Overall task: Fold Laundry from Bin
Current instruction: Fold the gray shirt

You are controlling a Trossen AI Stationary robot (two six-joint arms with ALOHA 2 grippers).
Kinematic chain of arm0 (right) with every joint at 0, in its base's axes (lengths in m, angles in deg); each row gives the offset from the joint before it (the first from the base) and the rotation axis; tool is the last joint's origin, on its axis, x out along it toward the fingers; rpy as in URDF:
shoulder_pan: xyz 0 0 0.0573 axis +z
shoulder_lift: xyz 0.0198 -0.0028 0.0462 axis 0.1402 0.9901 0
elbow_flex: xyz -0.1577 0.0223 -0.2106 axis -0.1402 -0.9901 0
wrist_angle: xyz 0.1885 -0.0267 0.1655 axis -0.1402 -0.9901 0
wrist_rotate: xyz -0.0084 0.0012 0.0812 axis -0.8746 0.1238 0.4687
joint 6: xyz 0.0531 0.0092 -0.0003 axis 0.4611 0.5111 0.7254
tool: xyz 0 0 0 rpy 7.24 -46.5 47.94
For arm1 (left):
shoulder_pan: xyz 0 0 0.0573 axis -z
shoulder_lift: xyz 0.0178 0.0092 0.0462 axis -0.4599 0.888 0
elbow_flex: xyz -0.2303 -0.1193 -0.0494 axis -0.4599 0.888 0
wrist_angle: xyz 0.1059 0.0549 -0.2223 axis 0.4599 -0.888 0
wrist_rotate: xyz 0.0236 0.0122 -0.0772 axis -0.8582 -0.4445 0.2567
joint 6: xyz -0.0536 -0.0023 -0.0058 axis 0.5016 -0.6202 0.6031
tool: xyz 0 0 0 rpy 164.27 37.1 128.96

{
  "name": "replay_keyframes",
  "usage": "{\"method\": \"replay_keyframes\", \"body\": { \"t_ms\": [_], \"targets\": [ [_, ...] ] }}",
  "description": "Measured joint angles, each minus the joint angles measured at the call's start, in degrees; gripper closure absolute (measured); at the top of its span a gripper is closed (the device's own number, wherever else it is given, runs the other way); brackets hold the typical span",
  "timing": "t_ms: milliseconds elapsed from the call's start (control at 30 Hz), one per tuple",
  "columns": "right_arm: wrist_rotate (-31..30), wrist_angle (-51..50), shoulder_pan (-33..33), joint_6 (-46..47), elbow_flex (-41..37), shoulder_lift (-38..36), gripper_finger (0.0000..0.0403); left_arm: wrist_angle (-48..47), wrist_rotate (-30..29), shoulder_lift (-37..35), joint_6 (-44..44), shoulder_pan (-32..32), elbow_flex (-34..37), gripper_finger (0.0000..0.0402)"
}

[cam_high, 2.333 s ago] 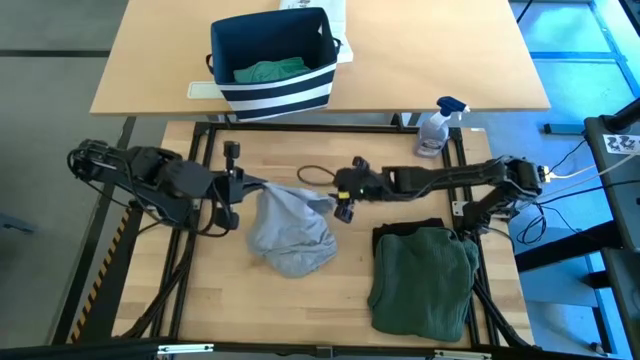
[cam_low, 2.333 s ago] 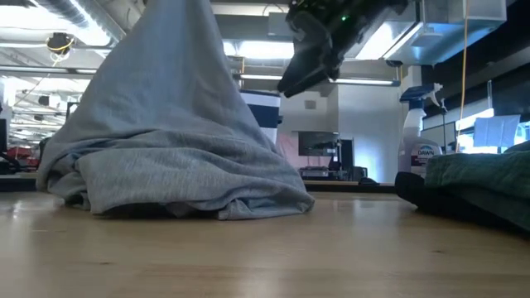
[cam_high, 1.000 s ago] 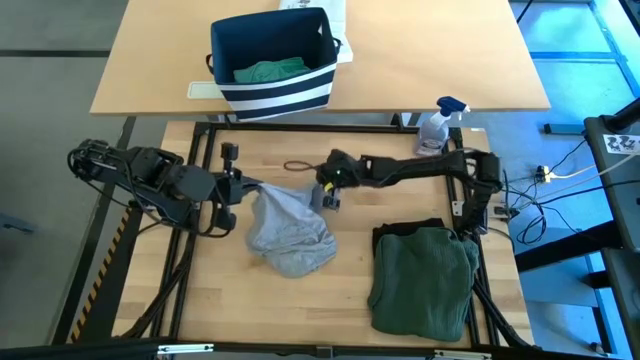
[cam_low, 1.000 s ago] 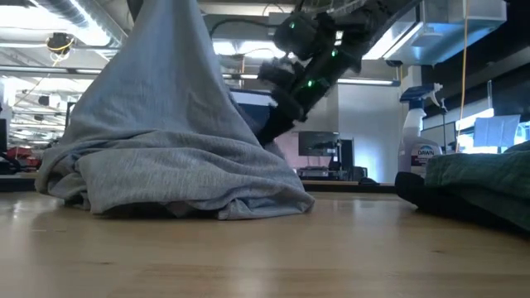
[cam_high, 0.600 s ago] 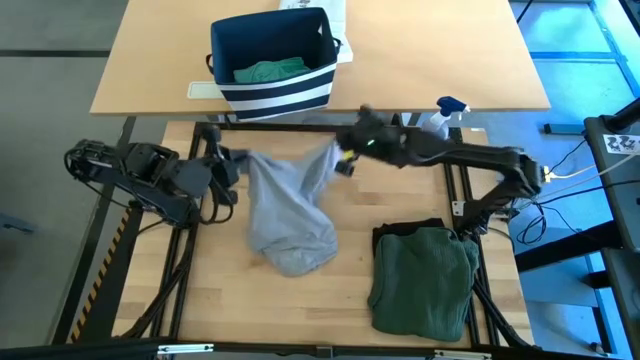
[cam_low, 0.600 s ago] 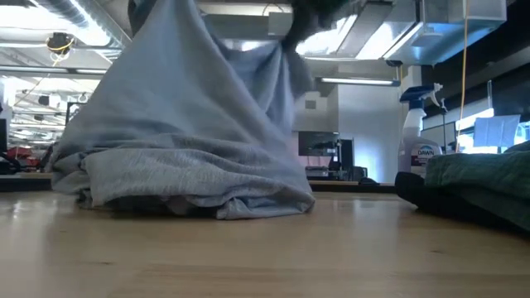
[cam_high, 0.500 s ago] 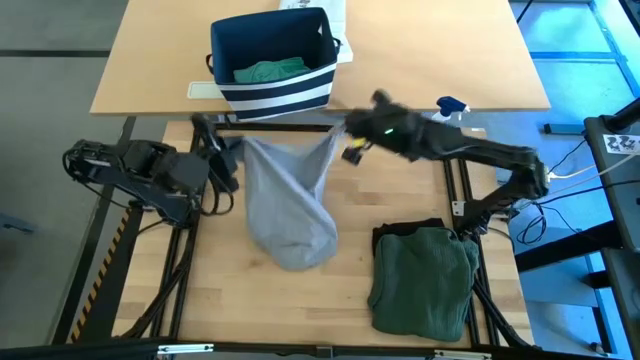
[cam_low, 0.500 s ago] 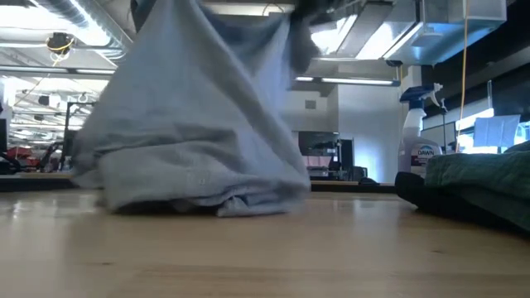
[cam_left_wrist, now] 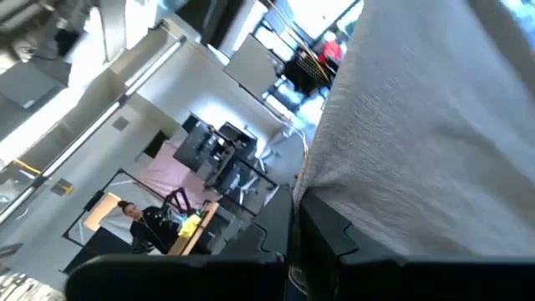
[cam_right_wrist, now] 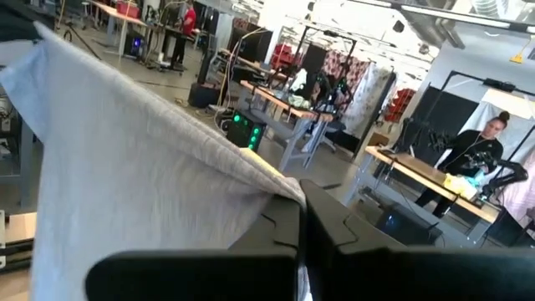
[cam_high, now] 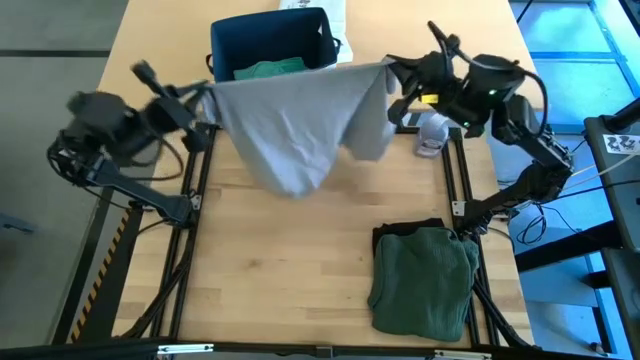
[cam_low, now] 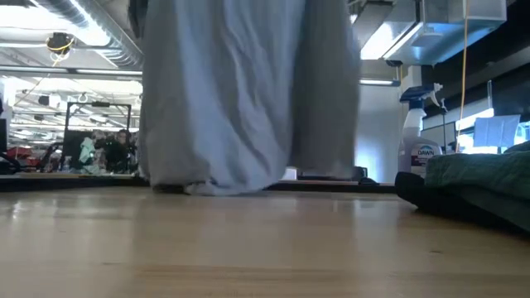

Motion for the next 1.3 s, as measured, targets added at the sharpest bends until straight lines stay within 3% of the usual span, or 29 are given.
{"method": "replay_keyframes", "body": {
  "t_ms": [267, 633, 967, 1167, 1300],
  "targets": [
    [0.07, -1.94, 0.00, -0.22, 2.60, 0.15, 0.0402, 0.00, 0.12, 0.09, -4.79, 0.00, -4.90, 0.0393],
    [-1.24, -2.19, 0.00, -1.77, 2.59, 0.17, 0.0403, 2.14, -0.10, 0.68, -8.71, -0.13, -5.06, 0.0393],
    [-5.25, -1.96, 0.01, -3.70, 2.59, 0.17, 0.0403, 5.67, 0.77, 0.76, -15.24, -4.37, -5.04, 0.0393],
    [-2.58, -1.11, 5.13, -7.76, 2.59, 0.15, 0.0403, 3.39, 7.45, 1.27, -13.40, 0.64, -5.06, 0.0398],
    [-6.46, -4.92, 11.09, -9.20, 2.43, 0.65, 0.0403, -4.53, 6.81, 3.61, -8.87, 5.60, -5.03, 0.0399]
  ]
}}
